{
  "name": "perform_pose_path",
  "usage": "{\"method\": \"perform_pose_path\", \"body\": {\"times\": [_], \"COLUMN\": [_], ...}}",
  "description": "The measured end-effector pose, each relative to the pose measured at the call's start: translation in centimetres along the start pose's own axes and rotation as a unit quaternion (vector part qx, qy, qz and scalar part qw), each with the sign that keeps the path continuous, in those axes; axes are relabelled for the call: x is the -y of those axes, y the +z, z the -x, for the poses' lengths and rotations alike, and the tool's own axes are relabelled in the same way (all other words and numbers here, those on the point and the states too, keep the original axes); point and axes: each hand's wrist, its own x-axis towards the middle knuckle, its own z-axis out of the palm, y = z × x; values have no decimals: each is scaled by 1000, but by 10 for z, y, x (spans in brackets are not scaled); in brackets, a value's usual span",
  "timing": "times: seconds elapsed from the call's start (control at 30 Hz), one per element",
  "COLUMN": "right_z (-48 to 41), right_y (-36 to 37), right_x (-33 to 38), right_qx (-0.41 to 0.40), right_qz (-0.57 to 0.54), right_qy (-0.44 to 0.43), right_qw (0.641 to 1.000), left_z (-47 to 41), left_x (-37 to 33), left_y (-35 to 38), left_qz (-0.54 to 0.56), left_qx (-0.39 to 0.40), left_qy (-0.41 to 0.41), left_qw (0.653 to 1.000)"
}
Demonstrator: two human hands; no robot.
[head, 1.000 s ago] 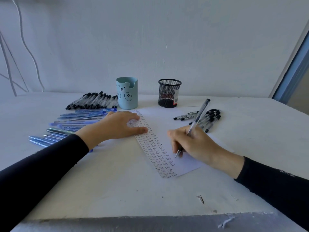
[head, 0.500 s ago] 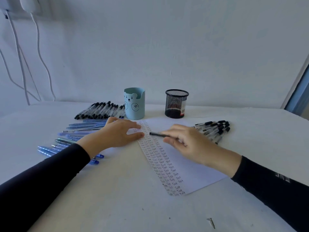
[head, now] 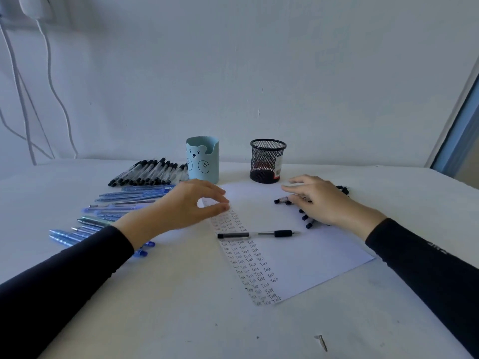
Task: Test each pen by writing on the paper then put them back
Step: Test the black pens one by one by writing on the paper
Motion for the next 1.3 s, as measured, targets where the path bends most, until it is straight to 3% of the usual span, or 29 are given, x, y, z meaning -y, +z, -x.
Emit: {"method": "perform_pose_path", "body": {"times": [0.13, 0.23, 0.3, 0.37, 0.43, 0.5, 0.57, 0.7, 0.87, 1.07, 1.17, 1.27, 1.3], "right_z": [2, 3, 4, 7, 8, 9, 11, 19, 25, 26, 28, 29, 30], "right_y": [0, -2, -3, -7, -14, -20, -23, -29, -24, -27, -27, -27, -29], "right_x": [0, 1, 0, 4, 9, 14, 23, 46, 56, 62, 71, 72, 70], "right_qx": [20, 11, -12, -52, -87, -105, -94, -35, -28, 20, -17, 17, 31], "right_qz": [-60, -69, -90, -140, -180, -192, -194, -345, -377, -493, -514, -622, -631], "right_qy": [11, 12, 4, -11, -31, -41, -26, -4, -48, -75, -68, -9, 20], "right_qw": [998, 998, 996, 989, 979, 975, 976, 938, 925, 867, 855, 783, 775], "left_z": [3, 3, 2, -2, -7, -11, -16, -25, -46, -64, -65, -61, -58], "left_x": [-29, -36, -32, -23, -13, -1, 18, 60, 81, 85, 87, 86, 85], "left_y": [1, 6, 4, -7, -25, -48, -64, -62, -32, -23, -19, -19, -21], "left_qz": [146, 122, 105, 83, 94, 130, 126, 45, -50, -95, -104, -122, -120], "left_qx": [66, 89, 57, -23, -165, -313, -373, -282, -156, -137, -136, -134, -138], "left_qy": [32, 64, 97, 106, 66, -28, -146, -277, -312, -337, -341, -328, -321], "left_qw": [986, 986, 988, 991, 980, 941, 907, 918, 936, 927, 924, 927, 929]}}
